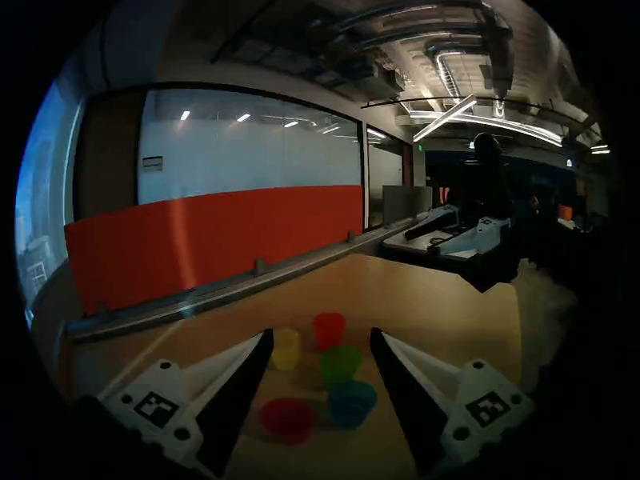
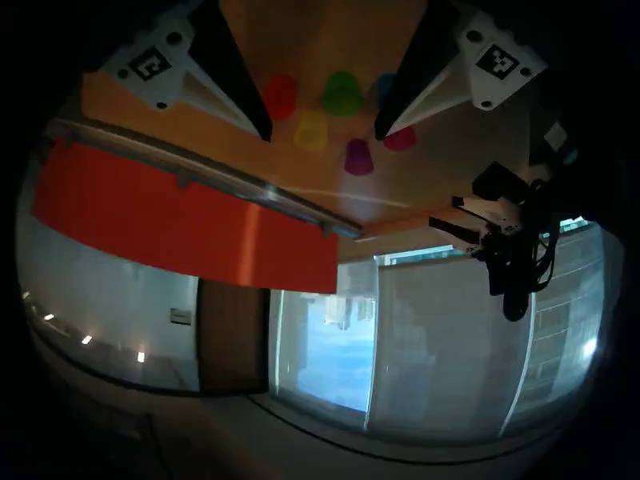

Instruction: Pour water

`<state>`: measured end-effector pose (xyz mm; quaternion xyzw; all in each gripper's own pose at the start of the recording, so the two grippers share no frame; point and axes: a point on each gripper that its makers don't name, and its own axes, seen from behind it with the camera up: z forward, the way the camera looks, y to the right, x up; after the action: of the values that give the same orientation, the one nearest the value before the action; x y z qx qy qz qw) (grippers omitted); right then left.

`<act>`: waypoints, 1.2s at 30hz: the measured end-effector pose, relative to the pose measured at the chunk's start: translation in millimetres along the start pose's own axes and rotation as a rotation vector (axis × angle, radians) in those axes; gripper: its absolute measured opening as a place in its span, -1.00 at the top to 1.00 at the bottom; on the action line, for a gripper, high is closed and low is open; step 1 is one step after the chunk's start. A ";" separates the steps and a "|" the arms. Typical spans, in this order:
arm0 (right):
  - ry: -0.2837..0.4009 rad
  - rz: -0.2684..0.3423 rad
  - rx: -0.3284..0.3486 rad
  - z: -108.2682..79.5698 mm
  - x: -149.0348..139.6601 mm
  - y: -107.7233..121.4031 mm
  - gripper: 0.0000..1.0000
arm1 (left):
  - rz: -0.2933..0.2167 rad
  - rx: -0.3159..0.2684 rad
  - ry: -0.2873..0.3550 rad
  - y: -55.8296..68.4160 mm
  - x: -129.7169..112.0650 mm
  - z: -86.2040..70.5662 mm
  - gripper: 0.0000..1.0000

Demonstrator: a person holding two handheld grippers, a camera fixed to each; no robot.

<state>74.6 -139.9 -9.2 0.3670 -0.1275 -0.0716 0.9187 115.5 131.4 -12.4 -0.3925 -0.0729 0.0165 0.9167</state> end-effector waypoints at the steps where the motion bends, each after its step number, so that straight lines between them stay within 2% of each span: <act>1: -0.005 -0.003 0.000 0.8 -2.8 0.3 -0.99 | 0.001 -0.004 -0.004 0.7 -2.1 0.7 -0.78; 14: -0.059 -0.005 0.001 10.9 -39.3 4.9 -0.99 | 0.017 -0.034 -0.053 9.7 -38.2 11.0 -0.78; 21: -0.090 -0.015 -0.004 13.5 -58.2 6.3 -0.99 | 0.024 -0.058 -0.092 19.5 -63.8 18.0 -0.78; 36: -0.109 -0.017 -0.001 20.3 -70.6 8.8 -0.99 | 0.049 -0.108 -0.159 35.1 -95.3 32.7 -0.78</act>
<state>1.5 -130.9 -1.8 0.3633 -0.1743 -0.0993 0.9098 17.4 170.9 -27.0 -0.4403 -0.1366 0.0660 0.8849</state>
